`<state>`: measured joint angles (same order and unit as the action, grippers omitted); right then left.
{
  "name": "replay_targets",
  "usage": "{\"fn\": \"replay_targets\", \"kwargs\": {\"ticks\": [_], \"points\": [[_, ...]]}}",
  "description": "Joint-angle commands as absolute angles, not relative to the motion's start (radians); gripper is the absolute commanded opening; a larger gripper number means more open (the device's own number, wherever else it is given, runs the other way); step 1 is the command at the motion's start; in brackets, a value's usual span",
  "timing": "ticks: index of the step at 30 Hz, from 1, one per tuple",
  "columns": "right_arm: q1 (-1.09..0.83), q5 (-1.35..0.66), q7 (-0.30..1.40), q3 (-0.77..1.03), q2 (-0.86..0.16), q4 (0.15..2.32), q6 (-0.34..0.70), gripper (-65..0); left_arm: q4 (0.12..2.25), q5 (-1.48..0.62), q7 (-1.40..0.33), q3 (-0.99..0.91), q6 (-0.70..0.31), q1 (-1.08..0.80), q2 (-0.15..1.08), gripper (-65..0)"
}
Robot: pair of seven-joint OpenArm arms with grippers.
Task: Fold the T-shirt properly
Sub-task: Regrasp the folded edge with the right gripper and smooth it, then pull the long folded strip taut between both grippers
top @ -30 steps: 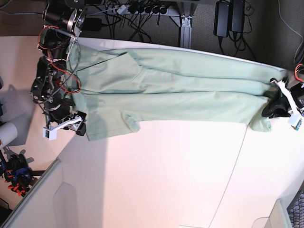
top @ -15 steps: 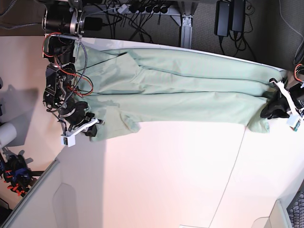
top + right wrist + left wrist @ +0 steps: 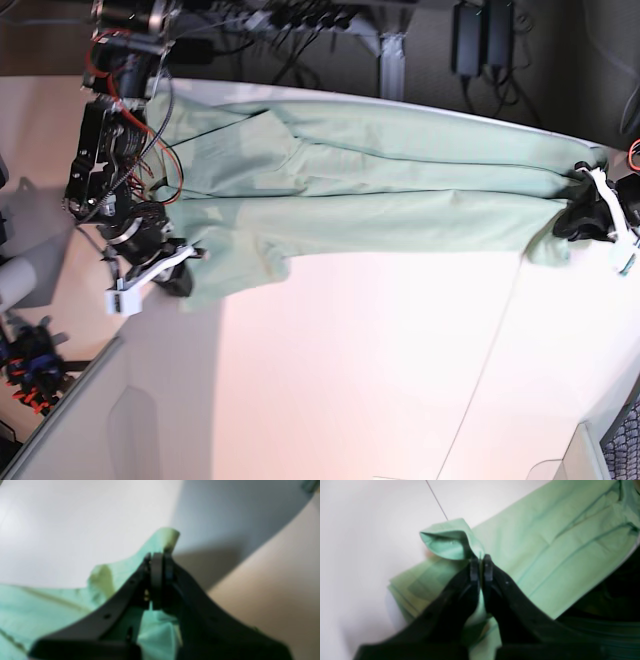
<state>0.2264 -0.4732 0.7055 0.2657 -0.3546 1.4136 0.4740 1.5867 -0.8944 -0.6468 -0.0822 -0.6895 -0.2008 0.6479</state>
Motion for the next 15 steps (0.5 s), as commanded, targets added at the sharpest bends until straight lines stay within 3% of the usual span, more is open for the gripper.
{"fn": "replay_targets", "kwargs": {"ticks": [1, 9, 15], "points": [[0.217, -0.488, 0.715, 0.280, -0.375, 1.467, 0.476, -65.0, 1.602, -0.925, -0.643, -0.094, -0.698, -0.189, 0.668, -65.0], [-0.053, -0.557, 0.749, 0.345, -0.407, 1.724, 0.476, -65.0, 1.602, -0.966, -0.745, -0.094, -0.698, -0.205, 0.708, -64.3], [-0.223, -0.616, 0.757, 0.485, -0.407, 1.872, 0.476, -65.0, 1.602, -1.002, -0.747, -0.112, -0.698, -0.237, 0.759, -52.4]]}}
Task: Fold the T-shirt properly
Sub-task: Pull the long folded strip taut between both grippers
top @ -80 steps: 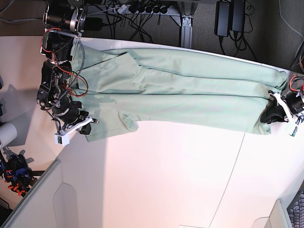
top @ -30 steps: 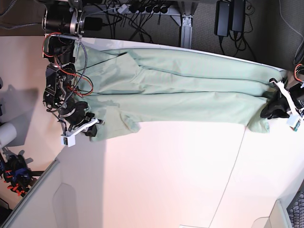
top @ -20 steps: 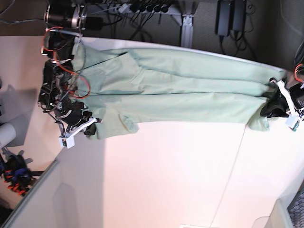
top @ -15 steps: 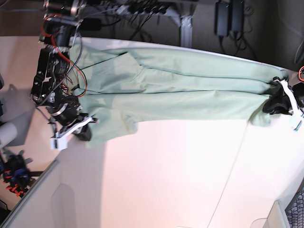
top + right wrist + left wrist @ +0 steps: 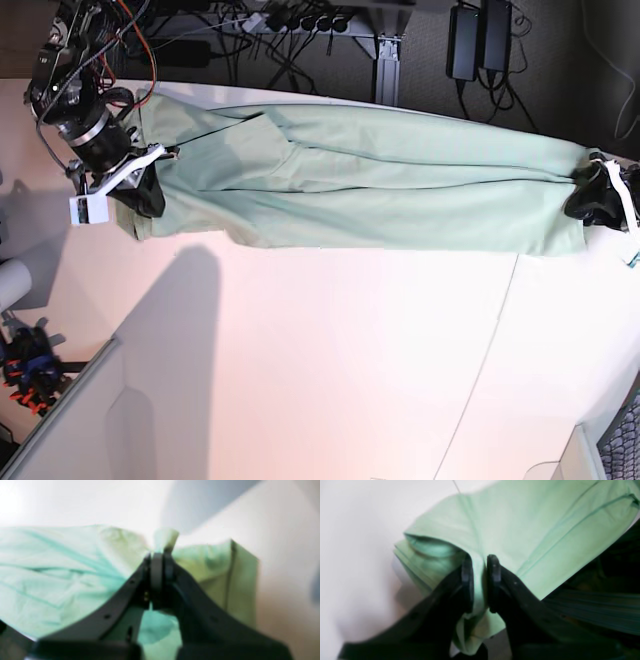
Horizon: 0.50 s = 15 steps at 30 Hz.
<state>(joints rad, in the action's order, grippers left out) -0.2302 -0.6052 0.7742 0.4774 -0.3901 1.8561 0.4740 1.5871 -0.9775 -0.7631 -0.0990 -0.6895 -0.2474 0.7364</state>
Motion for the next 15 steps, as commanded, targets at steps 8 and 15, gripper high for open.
{"fn": "replay_targets", "kwargs": {"ticks": [8, 15], "points": [[-0.353, -0.655, 0.760, 0.576, -0.407, 1.922, 0.476, -65.0, 1.602, -1.047, -0.773, -0.129, -0.698, -0.241, 0.762, -48.0], [-0.391, -0.628, 0.759, 0.575, -0.395, 1.922, 0.476, -65.0, 1.602, -1.052, -0.774, -0.130, -0.698, -0.297, 0.762, -34.3]]}}
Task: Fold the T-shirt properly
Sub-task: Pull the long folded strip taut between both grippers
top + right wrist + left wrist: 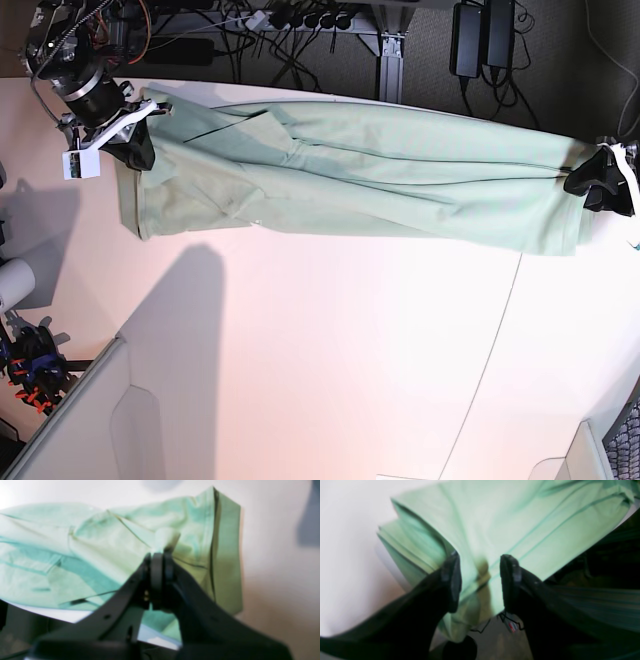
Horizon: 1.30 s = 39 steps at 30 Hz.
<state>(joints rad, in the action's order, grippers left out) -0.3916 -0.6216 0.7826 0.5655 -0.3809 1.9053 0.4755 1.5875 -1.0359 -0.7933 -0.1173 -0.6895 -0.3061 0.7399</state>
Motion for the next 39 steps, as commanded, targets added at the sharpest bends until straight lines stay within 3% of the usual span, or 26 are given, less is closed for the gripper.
{"fn": "replay_targets", "kwargs": {"ticks": [1, 2, 5, 7, 22, 39], "points": [[-0.391, -0.628, 0.759, 0.575, -0.395, 1.922, 0.476, -65.0, 1.602, -1.041, -0.768, -0.135, -0.698, -0.300, 0.761, -33.0], [-0.391, -0.627, 0.759, 0.575, -0.395, 1.922, 0.476, -59.2, 1.602, -1.023, -0.759, -0.144, -0.698, -0.302, 0.761, -32.5], [-0.391, -0.599, 0.759, 0.576, -0.392, 1.922, 0.476, -30.5, 1.602, -0.994, -0.752, -0.209, -0.698, -0.302, 0.750, -32.4], [-0.391, -0.596, 0.751, 0.576, -0.381, 1.922, 0.476, -21.3, 1.602, -0.992, -0.752, -0.265, -0.698, -0.302, 0.739, -32.4], [-0.389, -0.599, 0.735, 0.575, -0.279, 1.922, 0.476, -21.3, 1.466, -1.072, -0.793, -0.296, -0.648, -0.297, 0.573, -32.4], [-0.389, -0.599, 0.738, 0.575, -0.279, 1.922, 0.476, -21.3, 1.466, -0.959, -0.729, -0.260, -0.609, -0.277, 0.547, -32.4]]}}
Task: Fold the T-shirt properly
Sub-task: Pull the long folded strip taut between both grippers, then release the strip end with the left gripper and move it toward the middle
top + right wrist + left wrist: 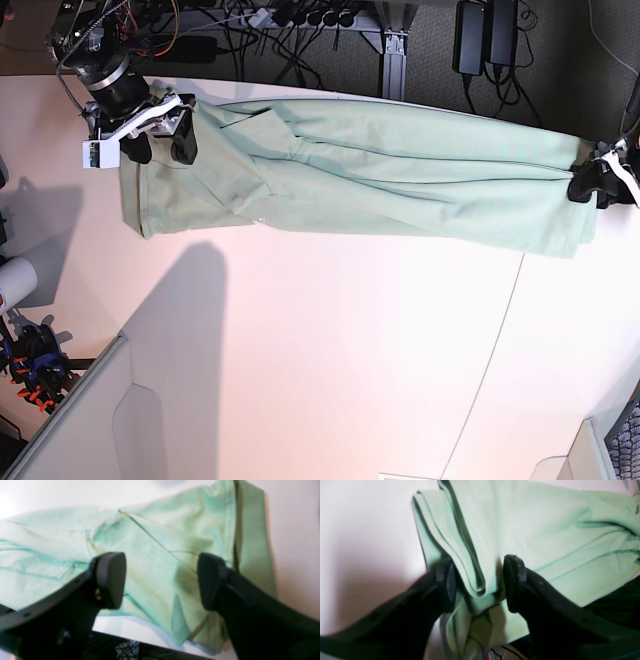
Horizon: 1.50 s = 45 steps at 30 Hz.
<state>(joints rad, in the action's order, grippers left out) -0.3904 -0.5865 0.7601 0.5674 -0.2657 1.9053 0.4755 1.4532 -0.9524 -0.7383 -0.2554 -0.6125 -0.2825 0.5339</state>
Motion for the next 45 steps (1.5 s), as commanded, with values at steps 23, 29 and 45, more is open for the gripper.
{"fn": "replay_targets", "kwargs": {"ticks": [23, 29, 45], "points": [[-0.389, -0.599, 0.737, 0.576, -0.280, 1.922, 0.476, -21.3, 1.467, -0.902, -0.539, -0.260, -0.698, -0.268, 0.499, -65.0], [-0.387, -0.599, 0.731, 0.591, -0.281, 1.922, 0.476, -21.3, 1.461, -0.743, -0.489, -0.260, -0.698, -0.170, 0.537, -65.0], [-0.360, -0.602, 0.730, 0.598, -0.280, 1.922, 0.476, -21.3, 1.198, -0.668, -0.387, -0.260, -0.698, 0.048, 0.626, -65.0]]}}
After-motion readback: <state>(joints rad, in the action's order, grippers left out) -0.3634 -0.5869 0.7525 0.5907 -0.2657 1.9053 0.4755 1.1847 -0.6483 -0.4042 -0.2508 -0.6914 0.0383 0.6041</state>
